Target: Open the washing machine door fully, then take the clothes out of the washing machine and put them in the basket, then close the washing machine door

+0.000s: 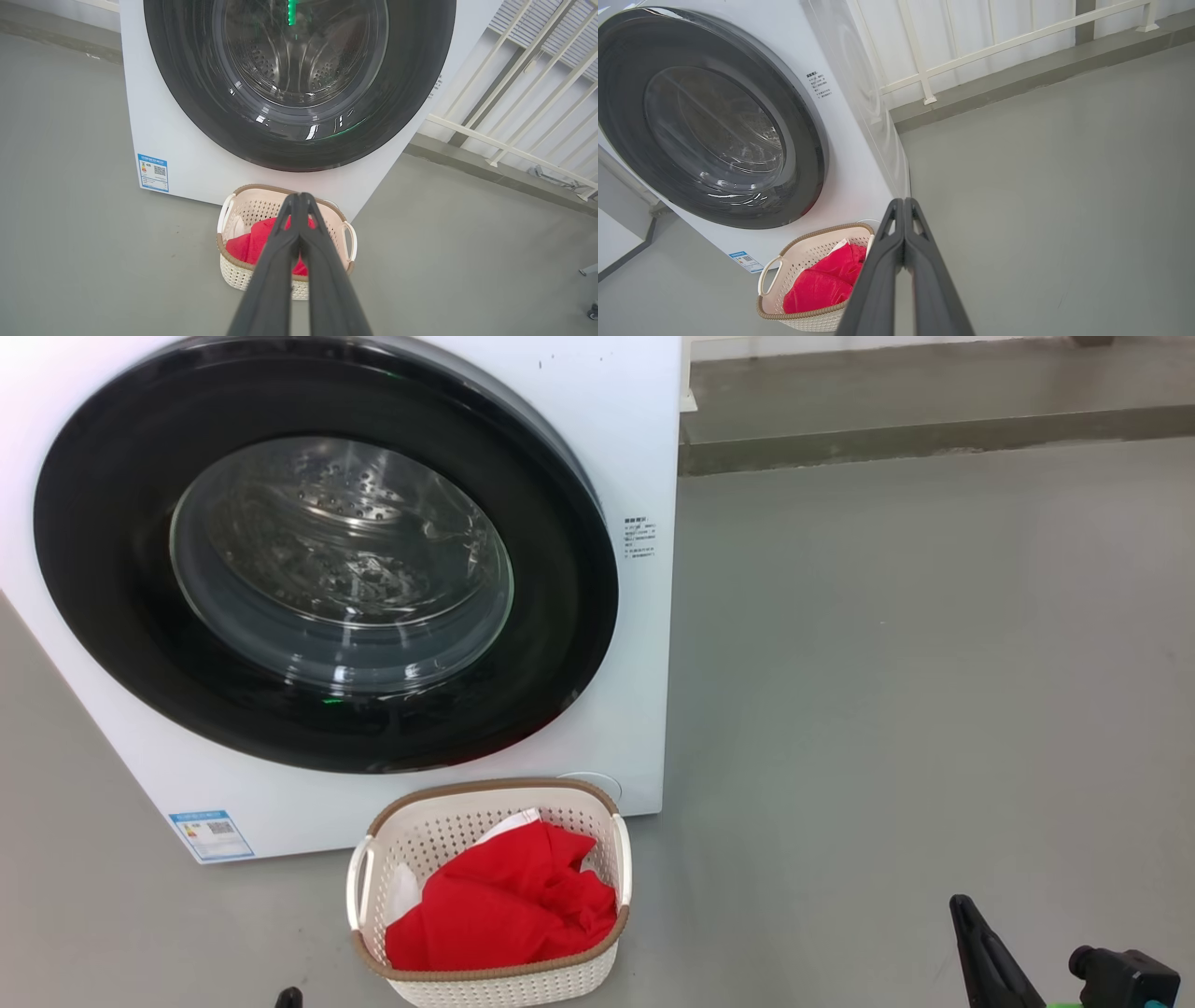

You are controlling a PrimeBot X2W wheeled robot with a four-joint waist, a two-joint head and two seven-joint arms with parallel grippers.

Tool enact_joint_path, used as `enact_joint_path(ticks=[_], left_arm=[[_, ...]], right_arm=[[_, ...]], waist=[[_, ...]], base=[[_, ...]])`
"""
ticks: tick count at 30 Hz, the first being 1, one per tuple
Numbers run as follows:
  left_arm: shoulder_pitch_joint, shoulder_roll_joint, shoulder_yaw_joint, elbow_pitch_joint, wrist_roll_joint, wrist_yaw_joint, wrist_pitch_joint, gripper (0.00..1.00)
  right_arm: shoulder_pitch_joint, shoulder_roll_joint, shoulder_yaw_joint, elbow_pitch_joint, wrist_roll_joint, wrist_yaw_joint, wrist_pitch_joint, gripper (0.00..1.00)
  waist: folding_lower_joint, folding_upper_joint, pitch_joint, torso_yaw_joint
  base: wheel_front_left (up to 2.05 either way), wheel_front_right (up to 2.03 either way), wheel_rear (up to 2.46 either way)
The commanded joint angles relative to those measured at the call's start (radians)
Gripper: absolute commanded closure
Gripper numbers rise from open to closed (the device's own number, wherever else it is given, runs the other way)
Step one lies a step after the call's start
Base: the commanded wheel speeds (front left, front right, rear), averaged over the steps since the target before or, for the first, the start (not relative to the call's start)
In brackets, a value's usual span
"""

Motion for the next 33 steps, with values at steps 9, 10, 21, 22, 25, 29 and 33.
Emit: enact_joint_path(ticks=[9, 10, 21, 22, 25, 29, 33], left_arm=[[-0.059, 0.013, 0.006, -0.022, -0.118, -0.002, 0.027, 1.00], [-0.061, 0.013, 0.007, -0.022, -0.129, -0.002, 0.029, 1.00], [-0.085, 0.016, 0.008, -0.021, -0.251, -0.002, 0.061, 1.00], [-0.087, 0.016, 0.009, -0.021, -0.262, -0.002, 0.064, 1.00], [-0.093, 0.017, 0.009, -0.021, -0.295, -0.003, 0.072, 1.00], [-0.102, 0.018, 0.010, -0.021, -0.339, -0.003, 0.084, 1.00], [-0.111, 0.019, 0.011, -0.020, -0.383, -0.003, 0.095, 1.00]], right_arm=[[-0.061, -0.006, -0.014, -0.032, 0.109, 0.000, 0.027, 1.00], [-0.062, -0.006, -0.015, -0.032, 0.120, 0.000, 0.030, 1.00], [-0.081, -0.005, -0.023, -0.036, 0.231, 0.000, 0.062, 1.00], [-0.083, -0.005, -0.024, -0.036, 0.241, 0.000, 0.065, 1.00], [-0.088, -0.005, -0.026, -0.037, 0.271, 0.000, 0.074, 1.00], [-0.095, -0.005, -0.029, -0.039, 0.311, 0.000, 0.086, 1.00], [-0.102, -0.004, -0.032, -0.040, 0.352, 0.000, 0.098, 1.00]], waist=[[-0.0002, 0.0000, 0.008, 0.001], [-0.0002, 0.0000, 0.009, 0.001], [-0.0002, 0.0000, 0.019, 0.002], [-0.0002, 0.0000, 0.020, 0.002], [-0.0002, 0.0000, 0.023, 0.002], [-0.0002, 0.0000, 0.026, 0.003], [-0.0002, 0.0000, 0.030, 0.003]], base=[[0.00, 0.00, 0.00], [0.00, 0.00, 0.00], [0.00, 0.00, 0.00], [0.00, 0.00, 0.00], [0.00, 0.00, 0.00], [0.00, 0.00, 0.00], [0.00, 0.00, 0.00]])
